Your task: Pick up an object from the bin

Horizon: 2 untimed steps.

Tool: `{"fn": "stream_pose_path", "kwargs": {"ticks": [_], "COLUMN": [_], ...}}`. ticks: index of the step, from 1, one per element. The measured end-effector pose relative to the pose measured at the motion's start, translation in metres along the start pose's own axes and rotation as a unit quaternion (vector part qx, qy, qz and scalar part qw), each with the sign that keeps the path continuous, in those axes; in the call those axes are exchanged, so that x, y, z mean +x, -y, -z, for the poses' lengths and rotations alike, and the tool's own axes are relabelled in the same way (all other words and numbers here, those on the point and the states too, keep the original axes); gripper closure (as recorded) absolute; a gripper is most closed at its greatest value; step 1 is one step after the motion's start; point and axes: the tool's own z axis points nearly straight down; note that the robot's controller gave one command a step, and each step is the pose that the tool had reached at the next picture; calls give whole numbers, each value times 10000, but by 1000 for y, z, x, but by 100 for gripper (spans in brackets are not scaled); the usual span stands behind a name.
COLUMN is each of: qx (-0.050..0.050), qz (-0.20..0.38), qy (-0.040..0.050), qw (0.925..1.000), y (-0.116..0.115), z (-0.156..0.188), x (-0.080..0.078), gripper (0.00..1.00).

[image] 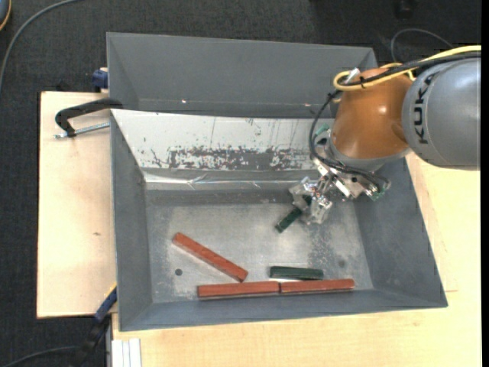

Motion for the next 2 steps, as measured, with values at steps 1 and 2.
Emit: {"fn": "stream_pose_path", "kwargs": {"ticks": [1, 2], "qx": [-4, -35], "qz": [2000, 1998], "qy": [-8, -25], "qw": [9798, 9798], "y": [-11, -12], "z": [162, 159], "x": [12, 13], "gripper": [100, 0]}}
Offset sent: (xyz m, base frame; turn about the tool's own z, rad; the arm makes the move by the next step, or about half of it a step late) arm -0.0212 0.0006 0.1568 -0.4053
